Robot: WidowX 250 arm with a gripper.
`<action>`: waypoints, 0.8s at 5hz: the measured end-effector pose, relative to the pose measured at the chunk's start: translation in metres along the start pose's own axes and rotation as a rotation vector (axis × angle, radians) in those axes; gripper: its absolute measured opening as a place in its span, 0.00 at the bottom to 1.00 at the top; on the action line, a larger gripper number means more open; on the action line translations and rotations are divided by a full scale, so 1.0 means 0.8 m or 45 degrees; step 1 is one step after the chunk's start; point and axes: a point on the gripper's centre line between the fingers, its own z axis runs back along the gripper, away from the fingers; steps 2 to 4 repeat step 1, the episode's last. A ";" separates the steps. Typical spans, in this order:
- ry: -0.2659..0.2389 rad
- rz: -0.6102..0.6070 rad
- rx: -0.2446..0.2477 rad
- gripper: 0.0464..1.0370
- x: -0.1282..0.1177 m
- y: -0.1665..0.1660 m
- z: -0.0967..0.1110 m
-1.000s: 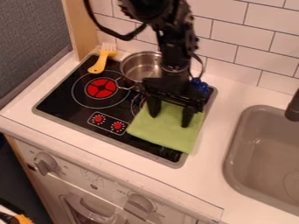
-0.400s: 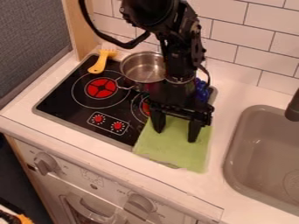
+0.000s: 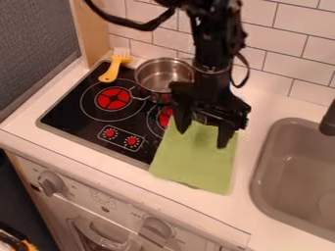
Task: Moved the green clothes to the lower right burner
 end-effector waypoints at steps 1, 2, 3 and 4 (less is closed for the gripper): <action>0.005 -0.022 0.026 0.96 -0.003 -0.005 0.002; 0.005 -0.022 0.026 0.96 -0.003 -0.005 0.002; 0.005 -0.022 0.026 0.96 -0.003 -0.005 0.002; 0.005 -0.022 0.026 0.96 -0.003 -0.005 0.002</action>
